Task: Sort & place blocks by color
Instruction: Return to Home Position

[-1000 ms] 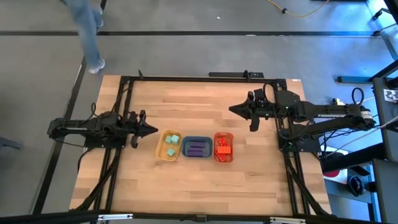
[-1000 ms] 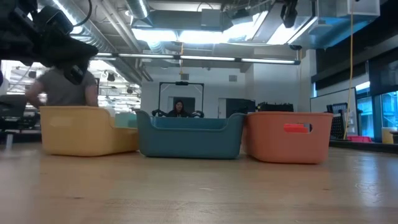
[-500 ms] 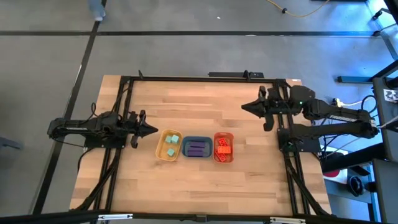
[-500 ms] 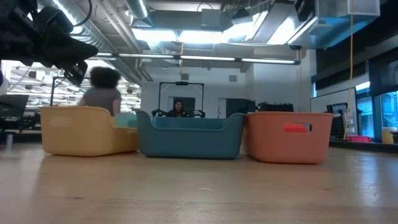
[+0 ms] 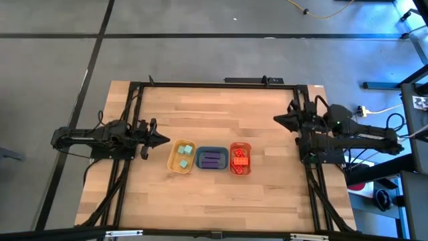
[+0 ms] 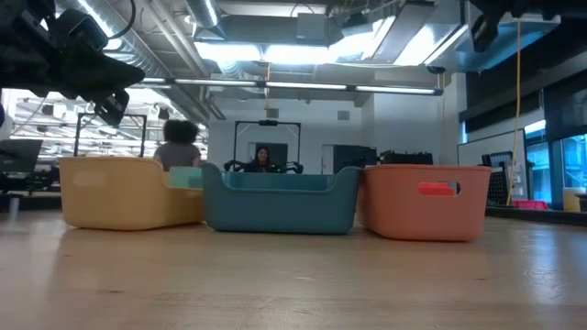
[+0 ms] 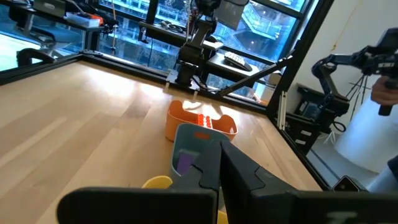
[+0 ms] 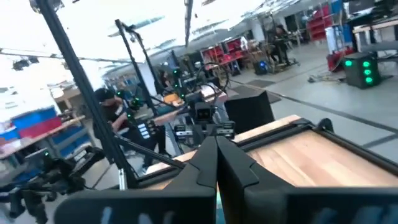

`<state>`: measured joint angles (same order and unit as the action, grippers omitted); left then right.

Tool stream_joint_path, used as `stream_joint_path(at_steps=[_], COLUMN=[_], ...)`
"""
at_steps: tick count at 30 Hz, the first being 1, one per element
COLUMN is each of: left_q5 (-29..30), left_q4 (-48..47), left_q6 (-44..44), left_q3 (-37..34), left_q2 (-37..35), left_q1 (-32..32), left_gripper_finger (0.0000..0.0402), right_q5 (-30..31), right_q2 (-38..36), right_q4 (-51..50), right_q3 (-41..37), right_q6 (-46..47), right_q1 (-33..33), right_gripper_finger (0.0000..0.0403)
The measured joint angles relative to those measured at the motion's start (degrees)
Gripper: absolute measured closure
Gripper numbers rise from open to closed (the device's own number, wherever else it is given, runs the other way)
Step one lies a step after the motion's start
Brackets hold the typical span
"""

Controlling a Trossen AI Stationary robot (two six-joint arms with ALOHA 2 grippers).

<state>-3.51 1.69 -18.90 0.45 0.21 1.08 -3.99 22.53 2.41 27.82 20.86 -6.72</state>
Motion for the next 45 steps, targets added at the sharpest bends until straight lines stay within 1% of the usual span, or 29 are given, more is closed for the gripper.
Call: stream_joint_path(at_steps=[7,12,16,24,30,33,36,43,45], left_q5=[0.0,0.0,0.0,0.0,0.0,0.0,0.0,0.0,0.0], left_q4=[0.0,0.0,0.0,0.0,0.0,0.0,0.0,0.0,0.0], left_q6=[0.0,0.0,0.0,0.0,0.0,0.0,0.0,0.0,0.0], left_q3=[0.0,0.0,0.0,0.0,0.0,0.0,0.0,0.0,0.0], left_q2=[0.0,0.0,0.0,0.0,0.0,0.0,0.0,0.0,0.0], left_q1=[0.0,0.0,0.0,0.0,0.0,0.0,0.0,0.0,0.0], left_gripper_finger=[0.0401,0.0401,0.0401,0.0401,0.0401,0.0401,0.0401,0.0401,0.0401], right_q5=[6.7,9.1,11.5,11.4,10.8,8.4,7.0,6.7,4.8], right_q2=[-3.3,-5.2,-9.1,-18.1,-22.4,-22.5,-22.4,-22.3,-22.2], right_q4=[2.3,6.6,7.6,7.0,6.3,6.7,4.4,-0.8,-0.8], right_q3=[-8.0,-14.0,-17.5,-22.1,-25.5,-27.3,-27.5,-27.4,-27.4], right_q6=[2.5,2.5,2.6,2.9,2.8,2.7,2.3,-3.7,-6.1], right_q1=[3.9,6.6,6.6,6.2,6.2,6.2,6.2,6.2,6.2], right_gripper_finger=[0.0402,0.0402,0.0403,0.0403,0.0403,0.0403,0.0403,0.0403,0.0403])
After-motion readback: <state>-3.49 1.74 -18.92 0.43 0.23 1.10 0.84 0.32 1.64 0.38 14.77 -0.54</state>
